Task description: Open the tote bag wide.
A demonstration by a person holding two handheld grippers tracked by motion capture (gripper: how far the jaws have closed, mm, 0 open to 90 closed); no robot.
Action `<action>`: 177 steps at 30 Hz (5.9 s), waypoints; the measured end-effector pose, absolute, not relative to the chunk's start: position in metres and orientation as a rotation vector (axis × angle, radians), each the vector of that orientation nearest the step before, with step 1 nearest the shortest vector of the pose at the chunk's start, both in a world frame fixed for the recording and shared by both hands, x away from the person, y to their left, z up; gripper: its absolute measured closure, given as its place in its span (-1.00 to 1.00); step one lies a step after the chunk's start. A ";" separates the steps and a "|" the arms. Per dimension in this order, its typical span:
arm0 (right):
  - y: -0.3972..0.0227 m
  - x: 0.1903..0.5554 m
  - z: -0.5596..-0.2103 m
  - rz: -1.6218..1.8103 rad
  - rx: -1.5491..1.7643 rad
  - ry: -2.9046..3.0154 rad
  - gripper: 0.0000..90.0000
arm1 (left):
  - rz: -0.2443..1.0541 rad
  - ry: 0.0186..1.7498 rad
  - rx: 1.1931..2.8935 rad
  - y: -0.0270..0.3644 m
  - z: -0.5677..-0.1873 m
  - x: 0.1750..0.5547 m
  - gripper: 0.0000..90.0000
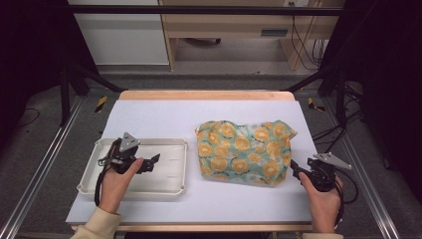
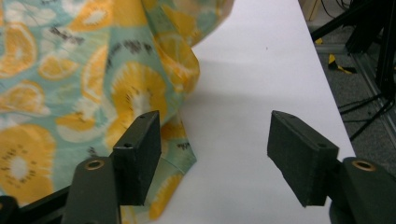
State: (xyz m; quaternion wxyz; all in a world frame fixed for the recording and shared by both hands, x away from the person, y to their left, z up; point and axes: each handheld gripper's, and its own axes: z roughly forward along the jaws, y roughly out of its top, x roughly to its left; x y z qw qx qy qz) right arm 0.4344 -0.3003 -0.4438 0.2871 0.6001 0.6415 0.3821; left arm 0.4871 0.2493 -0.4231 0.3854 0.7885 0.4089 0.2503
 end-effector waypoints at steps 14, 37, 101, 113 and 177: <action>-0.272 0.454 -0.390 1.029 1.460 1.806 -0.18 | 0.624 1.015 2.016 0.242 -0.422 0.483 -0.84; -0.240 0.495 -0.381 1.052 1.461 1.882 0.93 | 0.584 0.956 2.003 0.232 -0.415 0.479 -0.83; -0.248 0.388 -0.387 1.154 1.189 2.066 -0.65 | 0.344 0.479 2.235 0.127 -0.426 0.446 0.99; -0.199 0.457 -0.375 1.082 1.171 2.194 -0.44 | 0.339 0.474 2.226 0.128 -0.422 0.445 1.00; -0.147 0.452 -0.420 1.089 0.794 2.530 0.53 | 0.419 0.448 2.124 0.163 -0.396 0.430 0.99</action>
